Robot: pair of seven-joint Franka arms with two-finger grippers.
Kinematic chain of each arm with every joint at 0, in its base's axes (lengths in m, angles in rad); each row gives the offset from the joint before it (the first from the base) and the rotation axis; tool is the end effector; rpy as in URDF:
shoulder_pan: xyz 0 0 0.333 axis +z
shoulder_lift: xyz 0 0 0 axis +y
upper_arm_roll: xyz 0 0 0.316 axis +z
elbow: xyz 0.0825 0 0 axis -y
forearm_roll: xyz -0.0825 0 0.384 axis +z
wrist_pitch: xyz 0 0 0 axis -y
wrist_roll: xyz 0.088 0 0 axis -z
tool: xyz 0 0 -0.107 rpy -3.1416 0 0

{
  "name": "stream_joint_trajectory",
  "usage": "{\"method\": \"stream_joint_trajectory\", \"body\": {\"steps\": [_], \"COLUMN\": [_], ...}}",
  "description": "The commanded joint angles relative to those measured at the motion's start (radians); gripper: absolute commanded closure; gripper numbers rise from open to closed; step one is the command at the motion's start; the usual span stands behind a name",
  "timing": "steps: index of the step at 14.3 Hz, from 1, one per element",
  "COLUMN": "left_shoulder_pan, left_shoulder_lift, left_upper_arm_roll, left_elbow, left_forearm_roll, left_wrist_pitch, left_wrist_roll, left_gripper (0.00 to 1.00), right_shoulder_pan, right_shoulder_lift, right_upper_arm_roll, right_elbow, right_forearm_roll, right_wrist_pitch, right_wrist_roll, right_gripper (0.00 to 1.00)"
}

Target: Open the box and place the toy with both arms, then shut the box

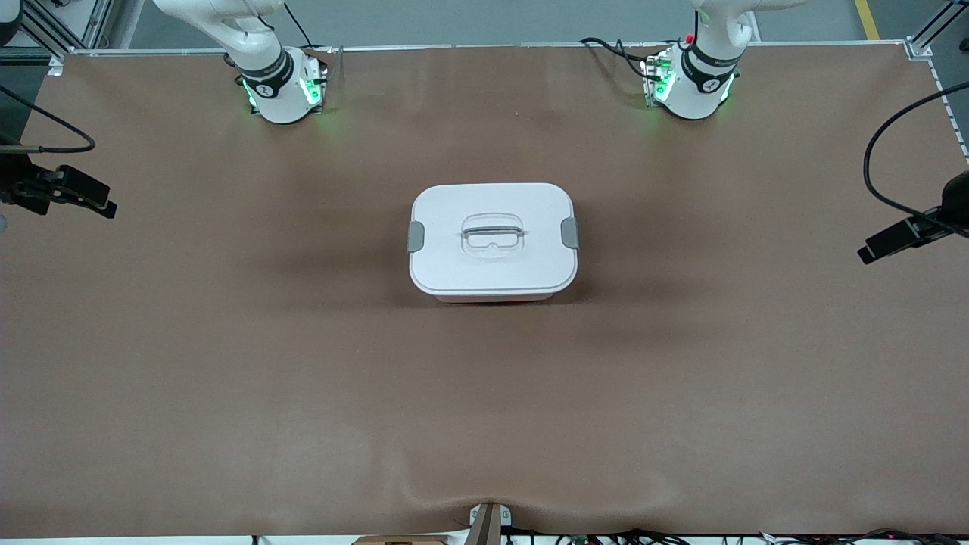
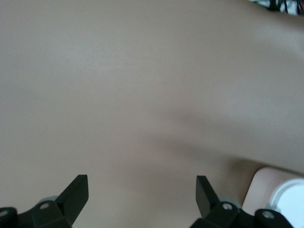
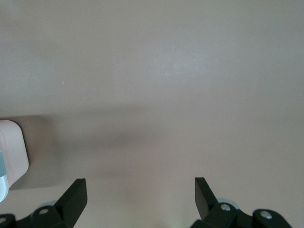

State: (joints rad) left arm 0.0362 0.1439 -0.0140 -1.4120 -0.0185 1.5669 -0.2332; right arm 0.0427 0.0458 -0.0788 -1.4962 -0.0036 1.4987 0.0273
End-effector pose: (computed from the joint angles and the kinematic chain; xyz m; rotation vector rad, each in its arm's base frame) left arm 0.5987 0.0120 0.6161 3.0946 0.3973 0.0137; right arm 0.5613 -0.0196 0.6278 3.1323 -0.0996 -0.0677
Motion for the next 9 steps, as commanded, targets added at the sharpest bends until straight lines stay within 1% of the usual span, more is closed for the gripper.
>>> {"method": "stream_joint_trajectory", "body": {"steps": [1,3,6,9], "left_shoulder_pan": [-0.024,-0.042,-0.079,-0.079], "left_shoulder_lift": [-0.053,-0.072,-0.105,-0.177], "left_upper_arm_roll": [0.035,0.043,0.032,0.034], "left_elbow": [-0.016,-0.018,-0.030,-0.105], "left_forearm_roll": [-0.006,-0.012,-0.011,-0.018], "left_wrist_pitch": [-0.076,-0.117,-0.169,-0.168], "left_wrist_roll": [0.064,0.064,0.064,0.104], "left_gripper": [0.00,0.00,0.00,0.00], "right_shoulder_pan": [-0.001,-0.001,-0.001,-0.001], "right_shoulder_lift": [0.005,0.005,0.005,0.006], "right_upper_arm_roll": [0.005,0.005,0.005,0.005], "right_elbow": [0.013,0.013,0.013,0.013], "right_forearm_roll": [0.002,0.002,0.002,0.002], "right_wrist_pitch": [-0.014,-0.012,-0.014,-0.014], "right_wrist_roll": [0.003,0.003,0.003,0.002], "right_gripper": [0.00,0.00,0.00,0.00]}}
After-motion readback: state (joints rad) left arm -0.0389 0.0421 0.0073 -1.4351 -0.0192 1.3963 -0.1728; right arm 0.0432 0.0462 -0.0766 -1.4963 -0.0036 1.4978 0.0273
